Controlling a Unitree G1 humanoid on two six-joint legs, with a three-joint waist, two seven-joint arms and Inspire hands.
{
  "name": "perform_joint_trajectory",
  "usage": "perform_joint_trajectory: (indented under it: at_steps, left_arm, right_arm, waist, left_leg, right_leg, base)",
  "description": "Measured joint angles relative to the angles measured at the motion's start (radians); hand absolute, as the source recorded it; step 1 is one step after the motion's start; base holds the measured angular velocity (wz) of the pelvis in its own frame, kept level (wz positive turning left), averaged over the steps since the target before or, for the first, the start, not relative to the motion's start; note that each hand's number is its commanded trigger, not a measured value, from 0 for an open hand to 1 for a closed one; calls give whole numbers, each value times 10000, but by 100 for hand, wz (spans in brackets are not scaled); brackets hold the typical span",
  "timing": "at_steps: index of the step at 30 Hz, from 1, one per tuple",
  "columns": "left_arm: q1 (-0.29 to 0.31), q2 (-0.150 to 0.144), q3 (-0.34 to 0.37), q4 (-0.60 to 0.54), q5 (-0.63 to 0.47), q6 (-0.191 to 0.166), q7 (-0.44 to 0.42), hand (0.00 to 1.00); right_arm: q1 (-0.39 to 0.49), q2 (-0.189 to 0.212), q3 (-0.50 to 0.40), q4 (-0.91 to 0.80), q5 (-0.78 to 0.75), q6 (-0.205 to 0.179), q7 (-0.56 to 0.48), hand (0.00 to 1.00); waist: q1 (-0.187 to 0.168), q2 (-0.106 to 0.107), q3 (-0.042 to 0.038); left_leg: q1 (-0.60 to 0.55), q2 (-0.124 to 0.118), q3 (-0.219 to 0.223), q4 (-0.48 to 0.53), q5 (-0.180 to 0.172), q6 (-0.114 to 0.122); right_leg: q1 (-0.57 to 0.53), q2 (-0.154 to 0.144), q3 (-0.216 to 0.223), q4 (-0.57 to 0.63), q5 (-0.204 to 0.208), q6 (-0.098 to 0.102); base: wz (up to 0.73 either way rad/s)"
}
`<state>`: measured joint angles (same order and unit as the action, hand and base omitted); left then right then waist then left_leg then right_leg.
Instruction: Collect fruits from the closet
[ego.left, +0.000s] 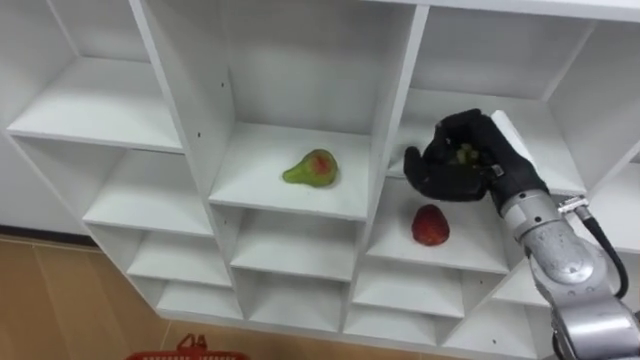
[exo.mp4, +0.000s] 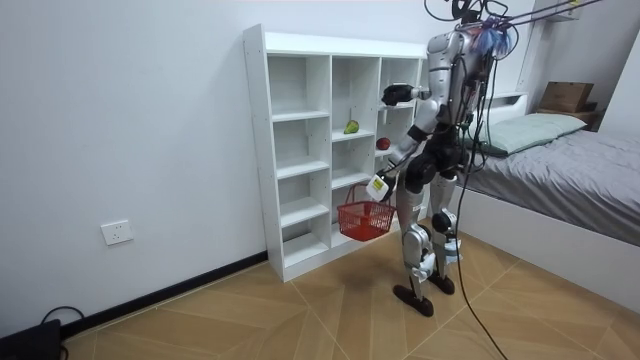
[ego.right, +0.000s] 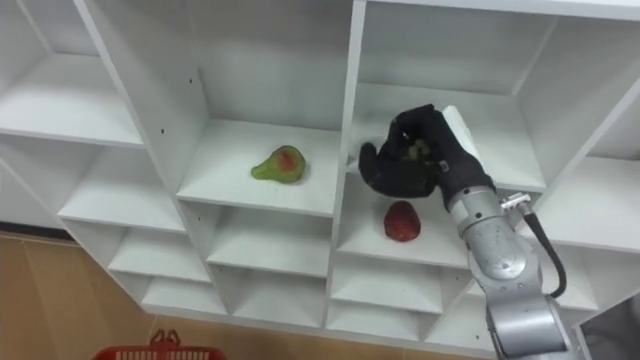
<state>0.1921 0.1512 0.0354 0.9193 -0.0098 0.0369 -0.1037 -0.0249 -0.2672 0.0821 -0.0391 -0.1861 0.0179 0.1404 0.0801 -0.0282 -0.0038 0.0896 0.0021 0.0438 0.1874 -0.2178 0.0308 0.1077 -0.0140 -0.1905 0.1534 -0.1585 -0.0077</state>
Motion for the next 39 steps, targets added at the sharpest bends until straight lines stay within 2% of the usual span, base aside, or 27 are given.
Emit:
perform_joint_trajectory:
  at_steps: [6, 10, 13, 15, 21, 24, 28, 31, 35, 39]
  left_arm:
    - [-483, -227, -346, -46, 6, -36, -111, 100]
    - [-589, -264, -496, -505, 25, -75, -132, 100]
    - [-836, -261, -667, -938, 24, -78, -61, 100]
    - [-1250, -295, -838, -963, -7, -170, 92, 100]
    - [-2100, -310, -1537, -957, -491, -186, 113, 100]
    - [-2240, -295, -1905, -1055, -772, -290, 77, 100]
    - [-2254, -308, -2050, -1236, -745, -336, 10, 100]
    - [-2322, -322, -2060, -1268, -776, -337, -163, 100]
    - [-2599, -389, -2200, -1363, -773, -421, -321, 100]
    - [-2704, -440, -2512, -1363, -782, -539, -415, 100]
  right_arm:
    - [205, 391, 634, -164, -118, 7, 764, 100]
    - [451, 567, 858, -115, -305, 8, 1024, 100]
    - [487, 681, 1116, 476, -302, -44, 1025, 100]
    - [430, 752, 1277, 1511, -281, -70, 1026, 100]
    - [237, 769, 1851, 3082, -154, 35, 1007, 100]
    - [223, 771, 2079, 3525, -134, 35, 993, 100]
    - [228, 834, 2238, 3834, -147, -31, 977, 100]
    - [0, 983, 2251, 4478, -136, -70, 846, 100]
    - [-387, 1213, 2318, 5556, -117, -98, 454, 100]
    - [-981, 1412, 2389, 7019, -64, -385, 138, 100]
  waist:
    - [-60, 64, 46]
    - [-53, 60, 81]
    - [-206, 18, 121]
    - [-187, -37, 155]
    - [-179, -103, 171]
    - [-174, -114, 165]
    - [-189, -104, 156]
    - [-182, -45, 166]
    - [-197, 155, 174]
    - [-215, 354, 193]
  left_leg:
    - [-14, 10, 77, 5, -1, 2]
    - [-185, 23, 98, 29, -1, 3]
    - [-407, 10, 84, 168, 1, 5]
    - [-460, 15, 74, 175, 7, 13]
    - [-802, 6, 112, 217, 33, 38]
    - [-825, 4, 112, 211, 33, 40]
    - [-1142, 8, 106, 298, 35, 40]
    - [-1482, 15, 98, 422, 35, 40]
    - [-1831, 14, 78, 520, 49, 55]
    - [-1829, 16, 74, 505, 59, 52]
  right_leg:
    - [-85, -4, 148, 62, 4, -3]
    - [-287, -5, 191, 182, 4, -3]
    - [-414, -26, 115, 189, 7, -8]
    - [-469, -27, 100, 215, 6, -8]
    - [-911, -53, 130, 350, 8, -10]
    - [-990, -59, 122, 347, 8, -9]
    - [-1264, -130, 77, 346, 9, -12]
    - [-1556, -140, 88, 367, 32, -39]
    - [-1845, -171, -27, 399, 52, -59]
    - [-1894, -173, -18, 491, 50, -56]
  base:
    - [-5]
    - [-1]
    - [8]
    - [3]
    - [-4]
    - [0]
    - [0]
    - [0]
    - [3]
    - [1]
